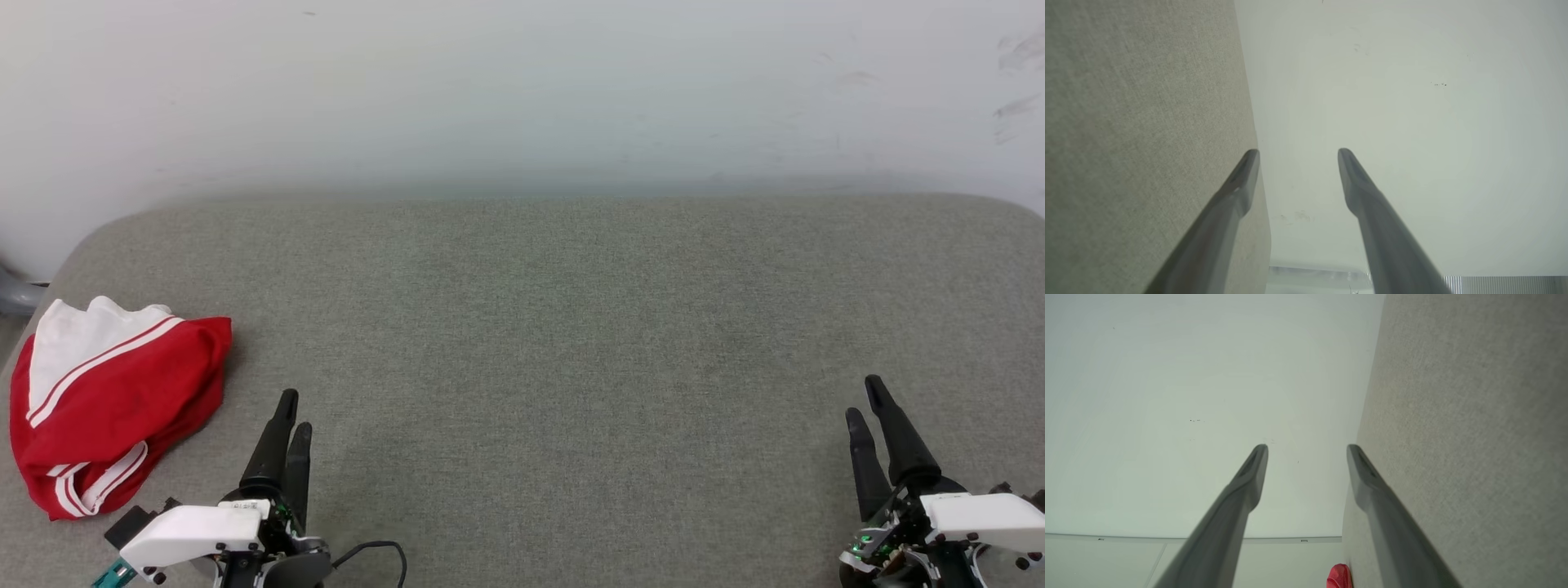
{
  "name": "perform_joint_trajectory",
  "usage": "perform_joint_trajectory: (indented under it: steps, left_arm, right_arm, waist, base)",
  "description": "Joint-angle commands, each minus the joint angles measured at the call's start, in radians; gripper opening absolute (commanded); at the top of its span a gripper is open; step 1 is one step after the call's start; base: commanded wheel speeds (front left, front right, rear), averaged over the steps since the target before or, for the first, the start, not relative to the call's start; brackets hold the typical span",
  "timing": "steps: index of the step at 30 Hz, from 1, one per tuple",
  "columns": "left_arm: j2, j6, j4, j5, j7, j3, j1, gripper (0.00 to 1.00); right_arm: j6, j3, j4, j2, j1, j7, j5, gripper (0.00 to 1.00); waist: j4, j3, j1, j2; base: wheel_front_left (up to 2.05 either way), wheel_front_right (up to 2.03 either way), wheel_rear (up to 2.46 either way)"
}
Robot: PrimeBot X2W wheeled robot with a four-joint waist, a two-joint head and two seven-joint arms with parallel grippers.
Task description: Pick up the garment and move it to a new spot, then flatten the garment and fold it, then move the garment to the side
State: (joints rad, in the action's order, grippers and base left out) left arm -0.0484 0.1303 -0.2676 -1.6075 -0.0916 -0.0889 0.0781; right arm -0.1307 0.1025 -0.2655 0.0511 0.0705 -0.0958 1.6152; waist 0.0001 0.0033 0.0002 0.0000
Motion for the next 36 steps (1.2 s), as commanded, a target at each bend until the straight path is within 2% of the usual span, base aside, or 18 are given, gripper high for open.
perform_joint_trajectory:
  steps: [1, 10, 18, 25, 36]
  left_arm:
    - [-0.001, 0.000, 0.025, 0.007, 0.009, 0.012, 0.022, 1.00]
    - [-0.002, 0.000, 0.072, 0.057, 0.054, 0.046, 0.024, 1.00]
    - [-0.002, 0.000, 0.117, 0.159, 0.088, 0.055, 0.016, 1.00]
    - [-0.002, 0.000, 0.143, 0.322, 0.116, 0.069, 0.010, 1.00]
    - [-0.002, 0.000, 0.178, 0.568, 0.156, 0.082, 0.003, 1.00]
  right_arm:
    - [0.000, -0.007, 0.026, 0.001, 0.014, 0.009, -0.006, 1.00]
    - [0.000, -0.037, 0.063, 0.006, 0.002, 0.052, -0.030, 1.00]
    - [0.000, -0.047, 0.076, 0.015, -0.006, 0.091, -0.128, 1.00]
    - [0.000, -0.039, 0.113, 0.012, -0.013, 0.119, -0.295, 1.00]
    - [0.000, -0.035, 0.176, 0.004, -0.028, 0.159, -0.643, 1.00]
  waist:
    - [0.000, 0.000, -0.0001, 0.0000]
    - [0.002, 0.000, -0.0001, 0.0000]
    - [0.006, -0.002, -0.0001, 0.0000]
    - [0.008, -0.003, -0.0001, 0.0000]
    - [0.012, -0.002, -0.0001, 0.0000]
  base:
    - [0.00, 0.00, 0.00]
    - [0.00, 0.00, 0.00]
    - [0.00, 0.00, 0.00]
    - [0.00, 0.00, 0.00]
    - [0.00, 0.00, 0.00]
